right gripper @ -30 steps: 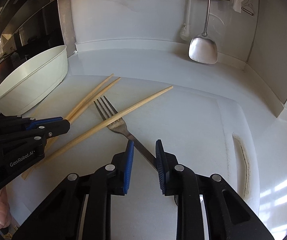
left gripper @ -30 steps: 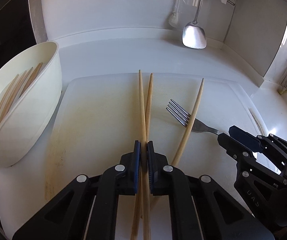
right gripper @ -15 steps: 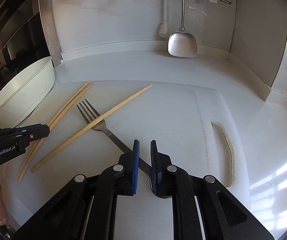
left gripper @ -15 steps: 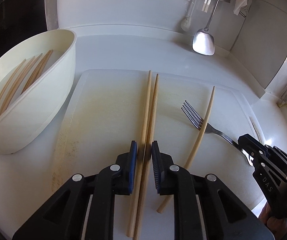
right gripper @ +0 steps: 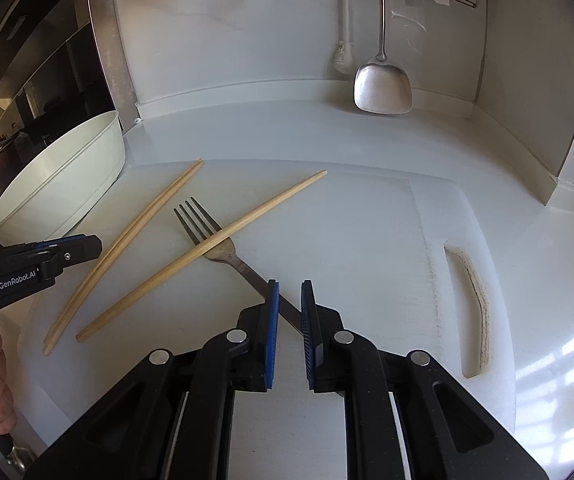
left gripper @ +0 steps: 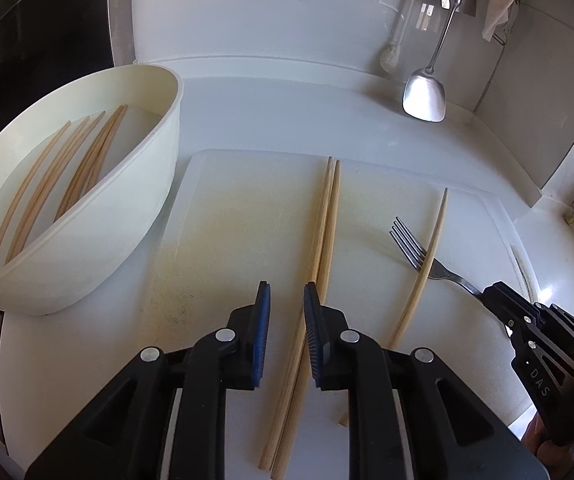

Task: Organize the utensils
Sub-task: 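Open the left tool over the chopsticks while the right tool lowers onto the silver fork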

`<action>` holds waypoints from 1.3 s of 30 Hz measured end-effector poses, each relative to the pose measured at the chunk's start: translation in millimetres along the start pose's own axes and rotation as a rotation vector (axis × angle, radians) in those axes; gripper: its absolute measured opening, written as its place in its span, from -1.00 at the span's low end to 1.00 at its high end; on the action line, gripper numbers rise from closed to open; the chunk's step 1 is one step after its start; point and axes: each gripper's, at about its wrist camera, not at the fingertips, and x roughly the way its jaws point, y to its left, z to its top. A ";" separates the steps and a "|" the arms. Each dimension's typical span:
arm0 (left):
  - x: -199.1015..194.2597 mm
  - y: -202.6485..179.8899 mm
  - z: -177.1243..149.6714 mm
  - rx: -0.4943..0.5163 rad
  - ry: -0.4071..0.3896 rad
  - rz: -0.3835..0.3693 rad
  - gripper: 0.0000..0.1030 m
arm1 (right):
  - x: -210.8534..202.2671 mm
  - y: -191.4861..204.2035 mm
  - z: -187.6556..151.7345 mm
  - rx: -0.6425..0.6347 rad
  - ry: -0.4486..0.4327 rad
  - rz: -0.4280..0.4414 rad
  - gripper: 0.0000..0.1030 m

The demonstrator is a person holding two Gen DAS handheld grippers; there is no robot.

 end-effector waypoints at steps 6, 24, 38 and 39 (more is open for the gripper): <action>4.6 -5.6 0.9 0.036 0.010 -0.005 -0.57 | 0.7 -1.3 0.3 0.004 -0.004 0.005 -0.78; 8.6 -5.0 1.3 0.057 -0.001 -0.001 -0.11 | 1.9 0.6 1.8 -0.002 -0.012 0.002 -0.78; 21.5 -15.7 2.9 0.130 0.006 0.079 -0.09 | 4.6 4.3 5.8 -0.039 -0.009 0.011 -0.76; 21.5 -16.7 3.0 0.137 0.005 0.082 -0.09 | 4.9 4.9 6.7 -0.054 -0.005 0.020 -0.76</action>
